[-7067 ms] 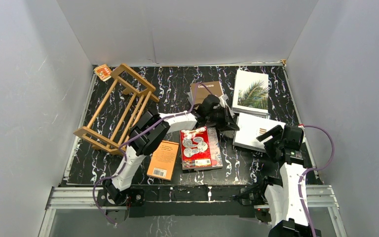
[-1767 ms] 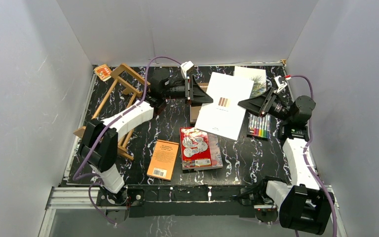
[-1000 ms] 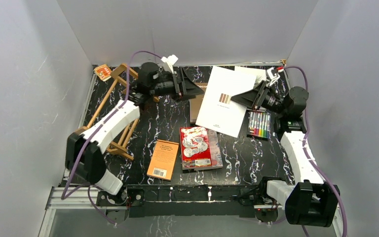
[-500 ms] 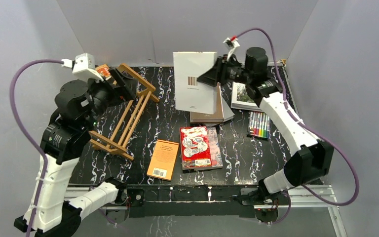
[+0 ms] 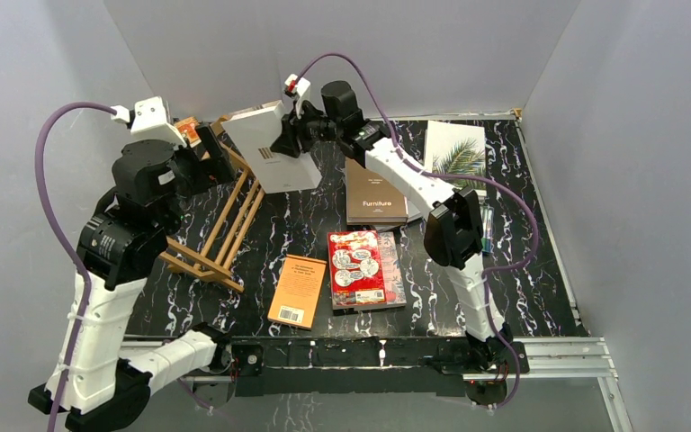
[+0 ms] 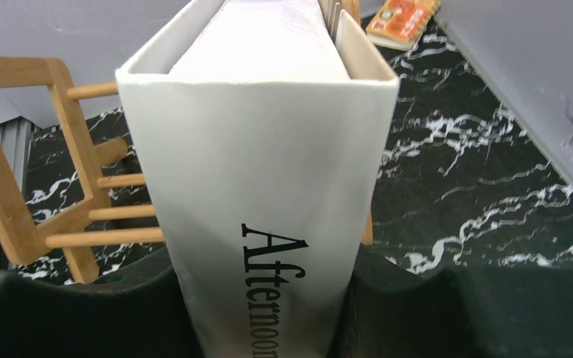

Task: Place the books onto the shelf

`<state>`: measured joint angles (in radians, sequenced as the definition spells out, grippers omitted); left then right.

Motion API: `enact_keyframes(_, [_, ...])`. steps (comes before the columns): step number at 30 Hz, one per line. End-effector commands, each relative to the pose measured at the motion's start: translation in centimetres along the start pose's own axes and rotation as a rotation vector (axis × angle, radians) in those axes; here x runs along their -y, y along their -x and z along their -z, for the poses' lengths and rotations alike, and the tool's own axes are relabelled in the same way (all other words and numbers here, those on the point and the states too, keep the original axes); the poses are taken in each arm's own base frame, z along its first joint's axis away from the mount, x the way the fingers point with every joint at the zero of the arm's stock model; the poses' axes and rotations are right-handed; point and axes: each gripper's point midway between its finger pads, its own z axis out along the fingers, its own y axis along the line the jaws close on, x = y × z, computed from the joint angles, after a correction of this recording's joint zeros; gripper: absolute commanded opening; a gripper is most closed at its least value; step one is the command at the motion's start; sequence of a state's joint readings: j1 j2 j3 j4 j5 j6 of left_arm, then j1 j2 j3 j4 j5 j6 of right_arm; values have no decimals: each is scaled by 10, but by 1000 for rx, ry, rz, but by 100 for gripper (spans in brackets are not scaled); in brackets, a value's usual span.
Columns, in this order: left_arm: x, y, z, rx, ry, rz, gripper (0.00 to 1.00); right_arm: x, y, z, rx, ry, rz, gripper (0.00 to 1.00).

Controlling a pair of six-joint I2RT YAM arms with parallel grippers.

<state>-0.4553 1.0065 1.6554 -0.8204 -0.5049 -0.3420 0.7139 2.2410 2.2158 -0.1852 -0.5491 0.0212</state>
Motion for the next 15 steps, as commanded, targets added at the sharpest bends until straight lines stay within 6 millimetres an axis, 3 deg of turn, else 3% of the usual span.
enact_keyframes(1, [0,-4,-5,-8,20,15,91,-19,61,-4,215,31,163,35])
enact_keyframes(5, [3,-8,-8,-24,15,26,91,-27,68,4,259,31,189,35])
enact_keyframes(7, [4,-12,-11,-30,15,39,92,-33,82,15,303,23,217,35])
enact_keyframes(10, [7,-23,-23,-57,39,48,93,-36,90,19,340,24,242,35])
enact_keyframes(15, [-4,-23,-43,-53,182,76,93,-26,77,4,332,18,239,35])
